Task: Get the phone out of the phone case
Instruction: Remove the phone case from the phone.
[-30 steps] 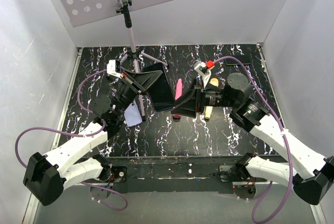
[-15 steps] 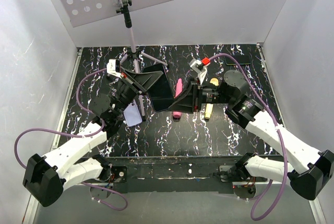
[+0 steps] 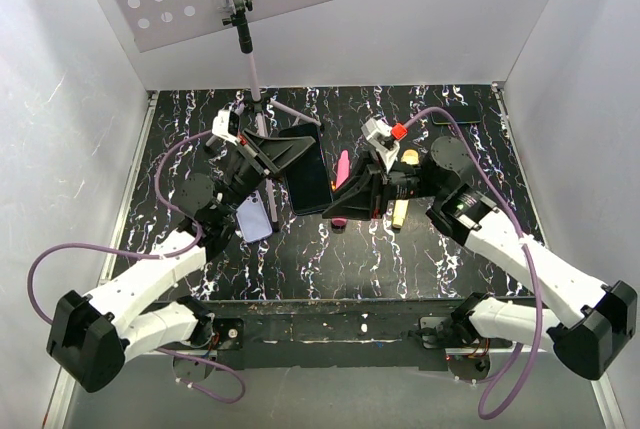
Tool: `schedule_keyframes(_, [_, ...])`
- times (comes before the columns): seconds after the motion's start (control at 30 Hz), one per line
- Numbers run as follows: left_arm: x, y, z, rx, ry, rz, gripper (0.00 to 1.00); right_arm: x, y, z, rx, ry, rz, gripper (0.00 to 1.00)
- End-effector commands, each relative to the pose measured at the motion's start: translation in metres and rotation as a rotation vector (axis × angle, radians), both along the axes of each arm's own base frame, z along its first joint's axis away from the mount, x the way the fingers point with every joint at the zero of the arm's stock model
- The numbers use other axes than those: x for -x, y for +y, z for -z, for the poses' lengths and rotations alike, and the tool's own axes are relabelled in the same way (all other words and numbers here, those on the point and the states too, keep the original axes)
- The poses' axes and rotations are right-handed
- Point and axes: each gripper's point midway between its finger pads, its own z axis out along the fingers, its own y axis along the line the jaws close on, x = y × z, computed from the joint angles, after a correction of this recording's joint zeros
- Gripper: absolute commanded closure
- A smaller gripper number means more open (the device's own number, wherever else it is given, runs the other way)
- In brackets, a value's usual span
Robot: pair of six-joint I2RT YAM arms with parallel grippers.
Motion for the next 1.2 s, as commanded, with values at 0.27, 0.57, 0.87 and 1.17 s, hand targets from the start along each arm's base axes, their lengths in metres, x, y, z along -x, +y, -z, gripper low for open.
schedule_keyframes(0.27, [0.058,0.004,-0.065,0.154,-0.103,0.291,1.00,-0.030,0.023,-0.010,-0.051,-0.218,-0.068,0.99])
schedule_keyframes(0.57, [0.059,-0.001,-0.060,0.105,-0.136,0.277,1.00,-0.131,0.008,-0.002,0.059,0.200,0.659,0.99])
schedule_keyframes(0.87, [0.055,-0.002,-0.065,0.142,-0.113,0.301,1.00,-0.155,-0.001,0.022,0.128,-0.285,0.900,0.99])
schedule_keyframes(1.17, [0.052,-0.004,-0.058,0.083,-0.110,0.245,1.00,-0.141,-0.009,0.046,0.295,-0.284,0.887,0.99])
